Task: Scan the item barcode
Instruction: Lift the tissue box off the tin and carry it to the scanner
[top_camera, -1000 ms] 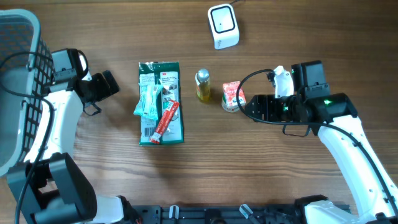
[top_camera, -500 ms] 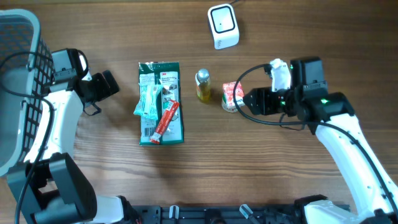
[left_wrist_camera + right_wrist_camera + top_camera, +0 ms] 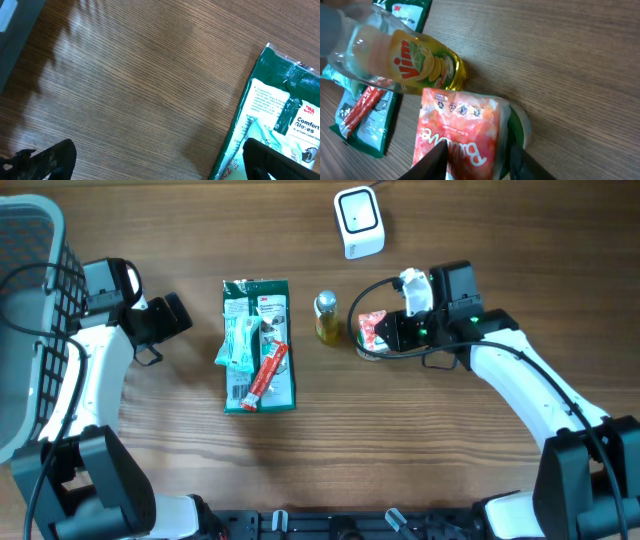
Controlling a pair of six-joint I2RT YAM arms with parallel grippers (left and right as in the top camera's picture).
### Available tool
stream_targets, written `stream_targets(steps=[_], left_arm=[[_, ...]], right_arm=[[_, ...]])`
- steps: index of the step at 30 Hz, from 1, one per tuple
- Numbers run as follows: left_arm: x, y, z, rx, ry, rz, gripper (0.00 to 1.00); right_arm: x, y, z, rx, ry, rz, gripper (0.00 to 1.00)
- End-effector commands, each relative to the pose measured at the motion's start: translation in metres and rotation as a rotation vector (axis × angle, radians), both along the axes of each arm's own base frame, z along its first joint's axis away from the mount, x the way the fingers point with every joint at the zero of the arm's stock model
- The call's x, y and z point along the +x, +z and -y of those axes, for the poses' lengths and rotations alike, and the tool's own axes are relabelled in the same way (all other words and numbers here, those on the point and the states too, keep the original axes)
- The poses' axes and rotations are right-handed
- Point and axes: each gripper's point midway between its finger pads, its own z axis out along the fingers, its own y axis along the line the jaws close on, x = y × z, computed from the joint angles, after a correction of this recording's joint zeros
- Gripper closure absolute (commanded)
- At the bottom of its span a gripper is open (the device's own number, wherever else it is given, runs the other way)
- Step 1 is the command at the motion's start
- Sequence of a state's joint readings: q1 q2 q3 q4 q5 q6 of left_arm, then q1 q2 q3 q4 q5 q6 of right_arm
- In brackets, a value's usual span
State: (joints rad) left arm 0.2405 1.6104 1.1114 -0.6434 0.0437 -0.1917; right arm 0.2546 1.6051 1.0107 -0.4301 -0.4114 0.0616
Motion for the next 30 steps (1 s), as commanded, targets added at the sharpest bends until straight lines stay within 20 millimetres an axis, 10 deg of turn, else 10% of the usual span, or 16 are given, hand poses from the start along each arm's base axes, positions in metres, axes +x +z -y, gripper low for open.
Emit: stream_targets(steps=[1,4,7,13,30], left_arm=[[-0.001,-0.003,0.0,-0.005,-0.011,-0.007,0.0],[-0.001,-0.003,0.0,-0.005,-0.011,-0.007,0.0],[-0.001,-0.003,0.0,-0.005,-0.011,-0.007,0.0],[-0.001,-0.003,0.0,-0.004,-0.011,-0.007,0.0],[-0.001,-0.003,0.0,-0.005,-0.011,-0.007,0.0]], right_arm=[[0.002,-0.003,-0.003,0.002,0.013,-0.008,0.79],[0.003,0.022,-0.009,0.073,0.035,0.031,0.96],[-0.01,0.111,-0.001,0.394,0.058,0.094,0.96],[-0.091,0.2,-0.007,0.995,0.442,-0.053,0.96],[-0.112,0.222,-0.007,0.972,0.458,-0.005,0.96]])
